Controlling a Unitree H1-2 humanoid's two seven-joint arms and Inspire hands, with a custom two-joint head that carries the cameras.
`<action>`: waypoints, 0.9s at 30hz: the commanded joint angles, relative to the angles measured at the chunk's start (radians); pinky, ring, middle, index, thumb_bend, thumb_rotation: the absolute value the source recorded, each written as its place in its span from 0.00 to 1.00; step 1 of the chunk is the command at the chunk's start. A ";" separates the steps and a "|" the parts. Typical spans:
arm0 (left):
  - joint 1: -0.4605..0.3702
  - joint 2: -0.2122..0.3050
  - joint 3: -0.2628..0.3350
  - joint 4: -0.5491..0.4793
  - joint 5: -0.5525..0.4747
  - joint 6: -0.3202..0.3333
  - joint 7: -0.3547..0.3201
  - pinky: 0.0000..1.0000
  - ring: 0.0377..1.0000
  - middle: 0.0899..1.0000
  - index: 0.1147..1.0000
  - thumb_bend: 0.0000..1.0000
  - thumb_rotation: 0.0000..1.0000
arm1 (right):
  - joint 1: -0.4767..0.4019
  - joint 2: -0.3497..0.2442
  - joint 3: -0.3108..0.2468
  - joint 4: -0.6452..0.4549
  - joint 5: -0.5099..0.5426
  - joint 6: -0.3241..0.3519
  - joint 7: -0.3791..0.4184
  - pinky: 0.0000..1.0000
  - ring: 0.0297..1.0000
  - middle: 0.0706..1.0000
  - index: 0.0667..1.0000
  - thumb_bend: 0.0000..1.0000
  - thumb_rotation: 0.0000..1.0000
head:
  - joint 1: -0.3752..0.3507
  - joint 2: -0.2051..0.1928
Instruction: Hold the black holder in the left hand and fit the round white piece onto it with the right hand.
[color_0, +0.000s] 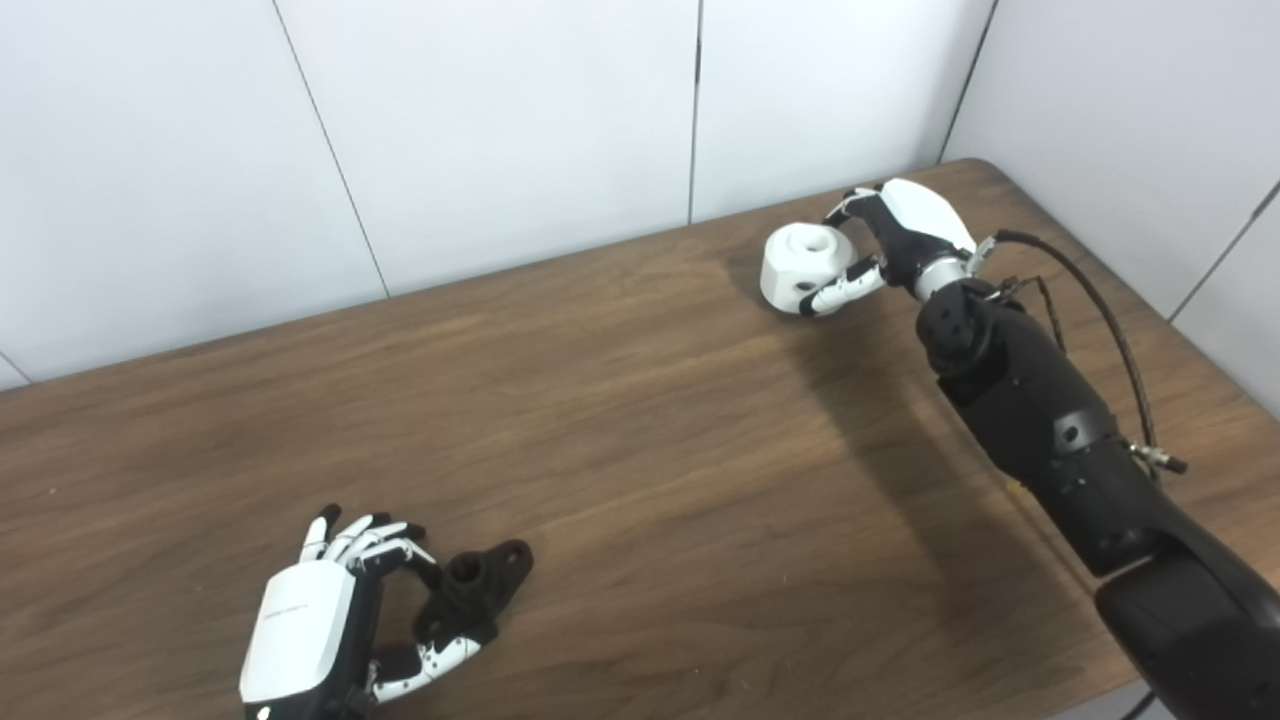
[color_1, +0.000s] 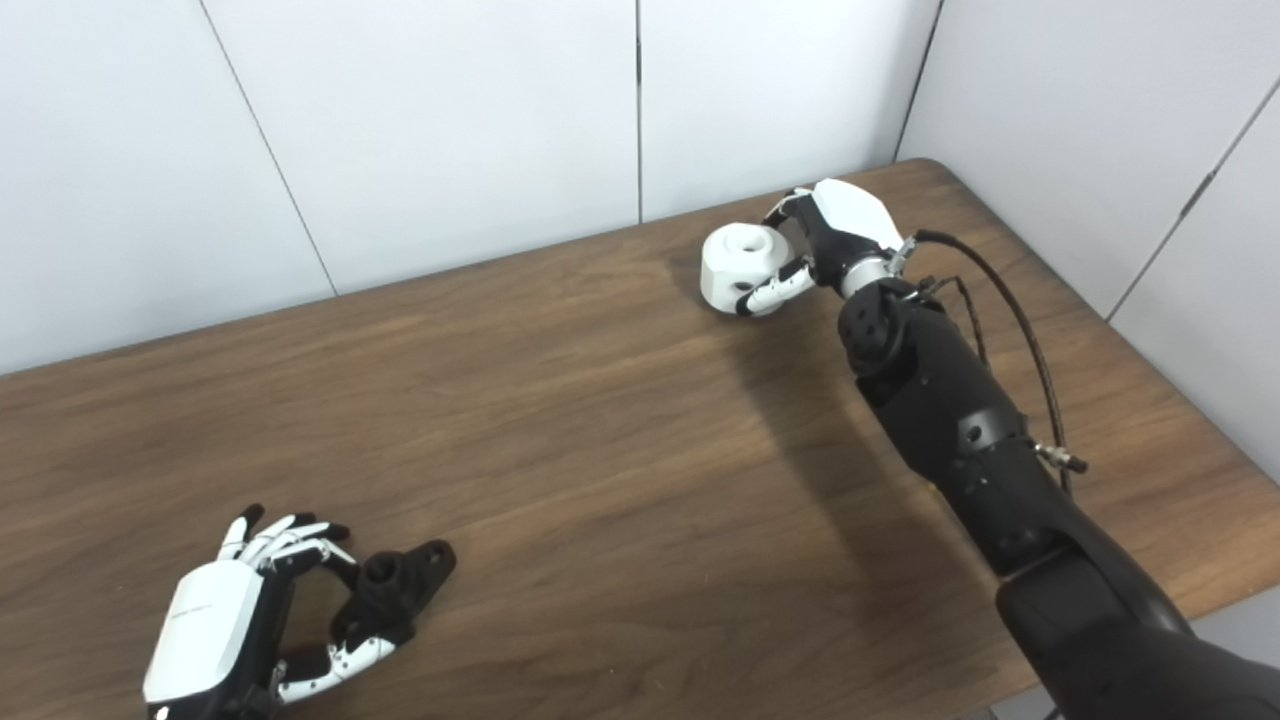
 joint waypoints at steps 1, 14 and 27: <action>0.004 0.014 0.007 -0.002 0.039 0.020 -0.013 1.00 0.85 0.73 0.42 0.52 0.05 | -0.053 -0.010 -0.005 -0.021 -0.003 -0.017 -0.025 1.00 0.99 0.91 0.64 0.87 0.25 | -0.001 0.001; 0.004 0.013 0.007 -0.003 0.046 0.025 -0.017 1.00 0.85 0.73 0.42 0.52 0.05 | -0.044 -0.007 -0.010 -0.014 -0.004 -0.036 -0.043 1.00 0.98 0.84 0.46 0.53 0.14 | 0.000 0.005; 0.007 0.014 0.010 -0.008 0.046 0.023 -0.021 1.00 0.86 0.73 0.42 0.52 0.05 | -0.032 -0.007 -0.006 -0.029 -0.015 -0.042 -0.045 1.00 0.96 0.79 0.45 0.52 0.14 | 0.004 0.006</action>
